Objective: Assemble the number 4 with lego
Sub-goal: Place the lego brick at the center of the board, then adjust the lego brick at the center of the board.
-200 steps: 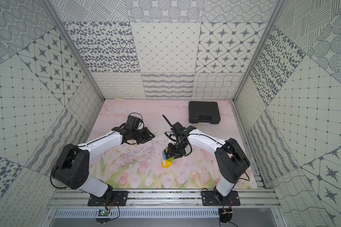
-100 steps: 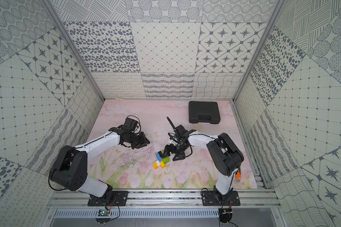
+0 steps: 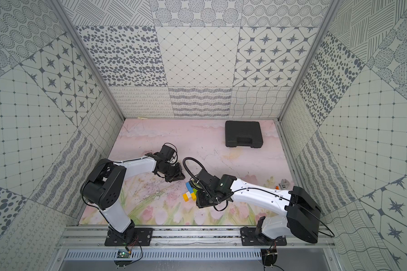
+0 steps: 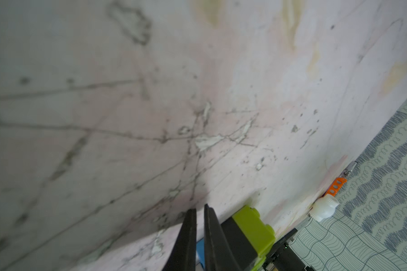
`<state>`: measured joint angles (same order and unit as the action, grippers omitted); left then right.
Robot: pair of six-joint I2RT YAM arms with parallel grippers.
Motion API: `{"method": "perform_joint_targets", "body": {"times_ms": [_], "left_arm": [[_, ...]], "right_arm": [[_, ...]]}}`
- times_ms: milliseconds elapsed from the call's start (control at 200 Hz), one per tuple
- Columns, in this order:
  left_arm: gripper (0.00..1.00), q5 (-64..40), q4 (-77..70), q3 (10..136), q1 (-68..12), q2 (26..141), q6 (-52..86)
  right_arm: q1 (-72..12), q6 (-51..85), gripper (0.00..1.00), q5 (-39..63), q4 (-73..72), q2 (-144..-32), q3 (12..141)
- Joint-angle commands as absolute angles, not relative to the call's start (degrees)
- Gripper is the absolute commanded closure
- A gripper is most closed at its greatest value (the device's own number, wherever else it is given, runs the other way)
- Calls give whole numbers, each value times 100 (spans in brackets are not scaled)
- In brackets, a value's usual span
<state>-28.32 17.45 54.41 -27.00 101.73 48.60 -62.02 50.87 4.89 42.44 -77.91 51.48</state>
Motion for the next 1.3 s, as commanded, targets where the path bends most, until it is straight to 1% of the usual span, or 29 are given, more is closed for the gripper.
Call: {"method": "perform_joint_targets", "body": {"times_ms": [0,35,85,200,285,475,625,720,806,991,1051,1111,1171,1236,1296], "left_arm": [[89,-2894,1454,5379,-2892,10355,4967],[89,-2881,1401,5244,-2919,10301,5036],[89,-2887,1323,5064,-2942,10200,5128],[89,-2865,1189,4725,-2988,10011,5242],[89,-2872,1040,4554,-3044,9886,5373],[89,-2831,906,4344,-3288,9683,5666],[89,-2812,830,4040,-3389,9466,5914],[89,-2787,891,3820,-3490,9220,6122],[89,-2742,882,3557,-3623,8942,6393],[88,-2776,916,3441,-3934,8610,6661],[88,-2786,1090,3533,-4002,8554,6642],[88,-2848,1278,3631,-4022,8476,6596],[88,-2975,1433,3740,-4032,8374,6524],[88,-3126,1747,3952,-4012,8300,6282],[90,-2790,2758,4510,-3895,8139,5792]], "right_arm": [[-6099,5958,50,-864,4770,-7210,4990],[-5951,5897,48,-872,4727,-7043,4922],[-5737,5812,49,-728,4701,-6929,4879],[-5713,5652,49,-617,4708,-7049,4894],[-5790,5608,51,-613,4849,-7163,4977],[-6118,5641,50,-357,4814,-7342,5013],[-6159,5757,50,-214,4730,-7316,4825],[-6139,5804,50,-405,5109,-7381,4895],[-5939,5843,50,-548,5318,-7295,4936],[-5329,5529,49,-1074,5554,-6643,5273],[-5017,5260,45,-1244,5644,-6430,5496],[-4832,4998,43,-1504,5703,-6255,5749],[-4677,4704,37,-1924,5756,-6058,6087],[-4592,4350,23,-2465,5661,-5810,6445],[-4588,3926,9,-2990,5314,-5520,6650]]}}
